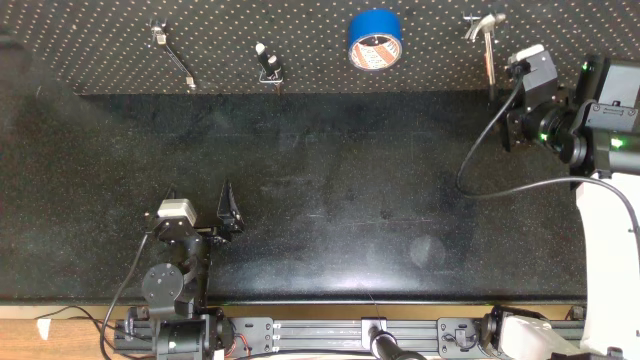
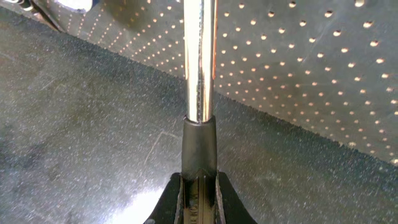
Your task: Place Tools Onto Pegboard
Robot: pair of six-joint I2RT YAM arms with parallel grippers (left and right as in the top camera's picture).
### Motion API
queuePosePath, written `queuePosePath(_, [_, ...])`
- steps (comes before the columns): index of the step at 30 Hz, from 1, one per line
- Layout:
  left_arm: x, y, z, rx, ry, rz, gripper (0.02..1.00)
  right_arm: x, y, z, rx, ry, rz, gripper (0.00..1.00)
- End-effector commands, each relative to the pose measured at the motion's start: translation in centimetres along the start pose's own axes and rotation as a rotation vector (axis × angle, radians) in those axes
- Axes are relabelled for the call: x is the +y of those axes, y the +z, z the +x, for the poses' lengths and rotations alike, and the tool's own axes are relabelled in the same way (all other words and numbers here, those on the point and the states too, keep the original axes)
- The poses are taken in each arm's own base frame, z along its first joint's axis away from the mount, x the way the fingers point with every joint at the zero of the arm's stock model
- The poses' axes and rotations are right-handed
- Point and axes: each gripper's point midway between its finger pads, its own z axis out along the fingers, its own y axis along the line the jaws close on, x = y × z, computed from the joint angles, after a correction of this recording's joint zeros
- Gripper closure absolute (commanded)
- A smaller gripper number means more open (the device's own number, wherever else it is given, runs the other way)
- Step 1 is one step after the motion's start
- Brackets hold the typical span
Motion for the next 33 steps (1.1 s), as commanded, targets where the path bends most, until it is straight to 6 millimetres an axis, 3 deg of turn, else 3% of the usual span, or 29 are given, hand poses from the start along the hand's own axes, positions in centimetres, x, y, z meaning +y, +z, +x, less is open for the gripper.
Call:
queuePosePath(1, [-0.2,0.0,0.1,0.001,0.013,0.012,0.023,-0.5,0.5,-0.6,-0.018,-0.007,0.011,0.925])
queuePosePath(21, [-0.2,0.0,0.1,0.001,0.013,0.012,0.023,-2.2,4.4,0.7,0.035,0.024,-0.013,0.923])
queuePosePath(28, [-0.2,0.0,0.1,0.001,0.013,0.012,0.023,-2.3,4.7,1.0,0.046,0.030,-0.017,0.921])
queuePosePath(29, [-0.2,0.0,0.1,0.001,0.013,0.012,0.023,-2.3,4.7,1.0,0.046,0.030,-0.017,0.890])
queuePosePath(30, [-0.2,0.0,0.1,0.001,0.013,0.012,0.023,-2.3,4.7,1.0,0.046,0.030,-0.017,0.766])
queuePosePath(33, [-0.3,0.0,0.1,0.001,0.013,0.013,0.023,-2.3,4.7,1.1,0.046,0.030,-0.017,0.763])
